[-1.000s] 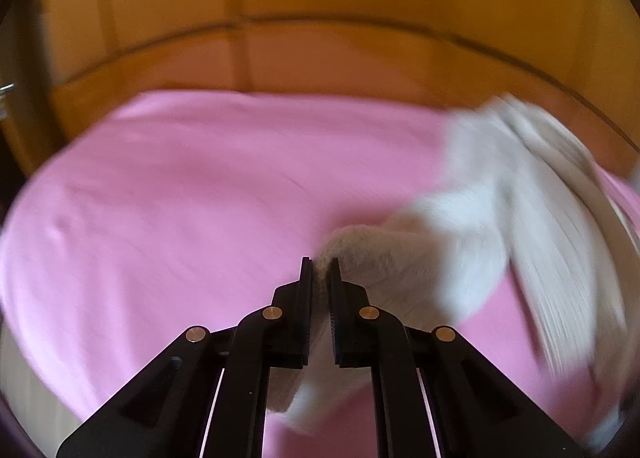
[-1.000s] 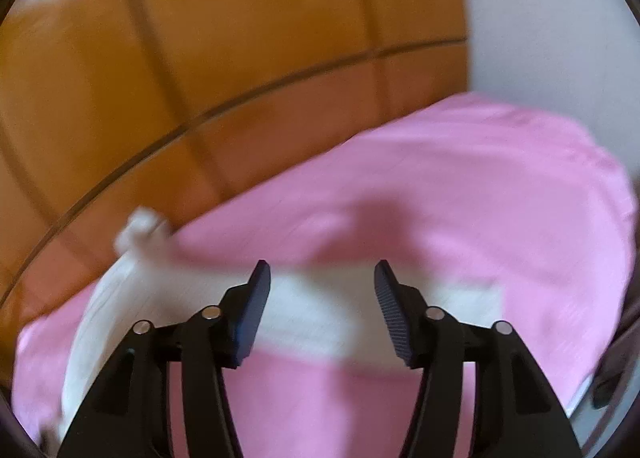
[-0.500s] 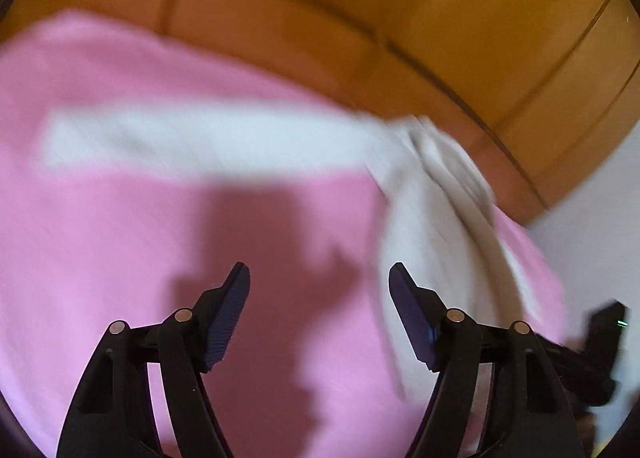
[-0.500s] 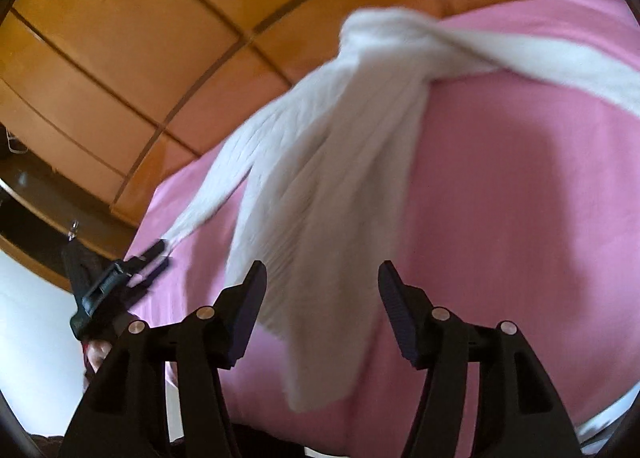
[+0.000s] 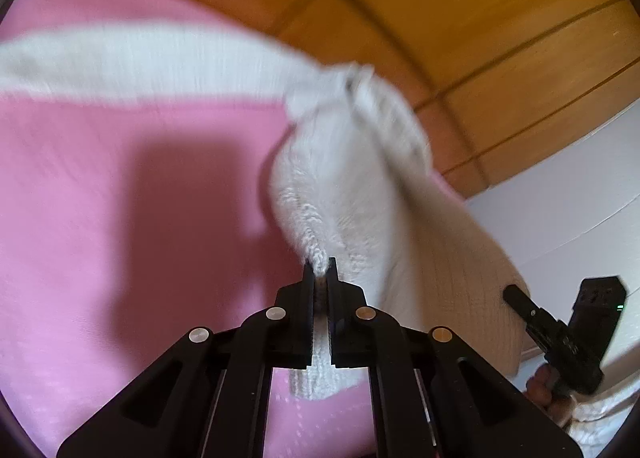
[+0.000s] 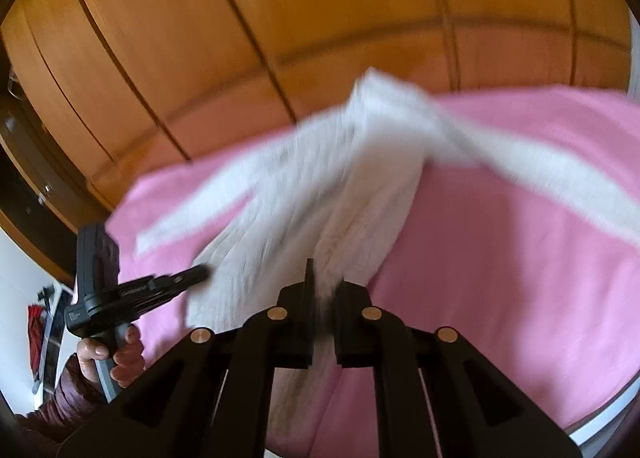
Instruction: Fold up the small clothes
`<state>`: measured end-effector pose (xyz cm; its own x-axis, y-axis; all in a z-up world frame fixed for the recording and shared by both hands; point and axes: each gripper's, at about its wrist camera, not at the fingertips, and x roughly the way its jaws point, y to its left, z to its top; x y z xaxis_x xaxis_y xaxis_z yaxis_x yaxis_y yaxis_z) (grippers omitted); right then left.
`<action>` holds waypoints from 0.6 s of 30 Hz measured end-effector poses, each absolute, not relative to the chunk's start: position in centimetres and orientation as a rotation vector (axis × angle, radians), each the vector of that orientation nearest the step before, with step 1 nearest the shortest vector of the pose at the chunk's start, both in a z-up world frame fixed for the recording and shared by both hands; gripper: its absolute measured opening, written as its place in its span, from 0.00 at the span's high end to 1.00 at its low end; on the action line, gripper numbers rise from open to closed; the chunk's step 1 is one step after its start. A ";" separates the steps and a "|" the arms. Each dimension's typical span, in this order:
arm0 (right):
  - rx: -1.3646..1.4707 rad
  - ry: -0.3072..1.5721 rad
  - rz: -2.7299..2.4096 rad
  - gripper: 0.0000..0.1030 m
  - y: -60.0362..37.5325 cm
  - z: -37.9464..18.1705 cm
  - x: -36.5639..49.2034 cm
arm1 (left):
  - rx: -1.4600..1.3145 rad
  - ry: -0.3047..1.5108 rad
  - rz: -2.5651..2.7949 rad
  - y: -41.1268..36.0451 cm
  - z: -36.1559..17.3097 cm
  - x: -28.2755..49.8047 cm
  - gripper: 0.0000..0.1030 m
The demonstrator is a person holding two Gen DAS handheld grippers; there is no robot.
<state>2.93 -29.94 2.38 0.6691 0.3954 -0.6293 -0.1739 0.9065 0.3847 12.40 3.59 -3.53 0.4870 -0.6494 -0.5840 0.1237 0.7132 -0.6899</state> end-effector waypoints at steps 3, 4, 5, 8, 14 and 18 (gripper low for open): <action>0.338 0.685 0.301 0.95 -33.1 5.9 1.4 | -0.632 0.866 -0.505 7.1 0.6 10.7 0.97; 0.356 0.656 0.291 0.95 -34.5 6.8 0.5 | -0.636 0.840 -0.500 8.4 1.8 9.9 0.97; 0.370 0.638 0.285 0.95 -35.6 7.3 -0.2 | -0.646 0.828 -0.489 9.4 2.6 9.3 0.97; 0.419 0.605 0.254 0.96 -38.9 7.8 -2.8 | -0.668 0.809 -0.464 12.2 4.1 6.7 0.97; 0.417 0.808 0.096 0.96 -41.7 0.6 -4.6 | -0.643 0.941 -0.394 11.4 -0.1 2.1 0.97; 0.362 1.002 -0.041 1.00 -42.6 -6.7 -4.9 | -0.586 1.074 -0.310 8.9 -4.9 1.4 0.97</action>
